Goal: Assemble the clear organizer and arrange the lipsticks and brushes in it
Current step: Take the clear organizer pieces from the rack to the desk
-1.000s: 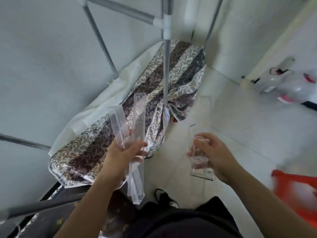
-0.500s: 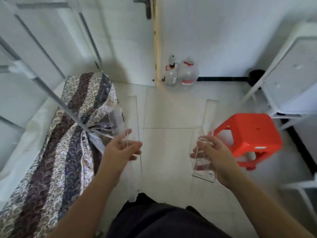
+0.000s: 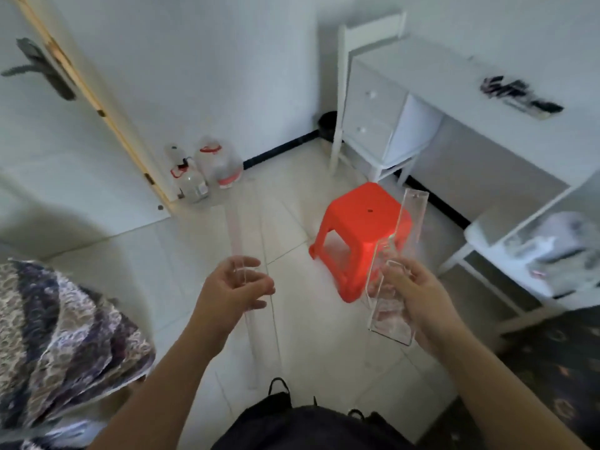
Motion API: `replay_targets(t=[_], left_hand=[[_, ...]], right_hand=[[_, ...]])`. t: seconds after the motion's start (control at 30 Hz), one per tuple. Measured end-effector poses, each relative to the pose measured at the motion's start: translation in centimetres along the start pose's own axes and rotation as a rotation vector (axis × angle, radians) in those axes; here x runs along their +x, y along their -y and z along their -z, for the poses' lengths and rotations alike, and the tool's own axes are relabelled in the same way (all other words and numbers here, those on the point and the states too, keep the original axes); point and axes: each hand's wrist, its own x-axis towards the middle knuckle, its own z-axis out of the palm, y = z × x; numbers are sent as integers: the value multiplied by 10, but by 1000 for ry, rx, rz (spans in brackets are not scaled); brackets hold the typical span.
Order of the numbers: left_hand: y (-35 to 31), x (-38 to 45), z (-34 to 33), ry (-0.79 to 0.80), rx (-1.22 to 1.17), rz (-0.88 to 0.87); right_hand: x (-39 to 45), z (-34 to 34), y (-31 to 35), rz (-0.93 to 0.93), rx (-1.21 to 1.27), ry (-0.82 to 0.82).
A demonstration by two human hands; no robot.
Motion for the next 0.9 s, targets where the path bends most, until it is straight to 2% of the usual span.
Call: replay_targets(t=[0.17, 0.33, 0.47, 0.9], left_hand=[[-25, 71, -43, 164, 51, 10], [-31, 121, -125, 342, 92, 31], [-34, 149, -196, 420, 89, 57], [-66, 245, -353, 366, 105, 15]], right_hand=[[0, 30, 11, 30, 36, -179], [-1, 83, 22, 53, 73, -374], [14, 132, 28, 63, 122, -447], [125, 285, 114, 99, 198, -460]])
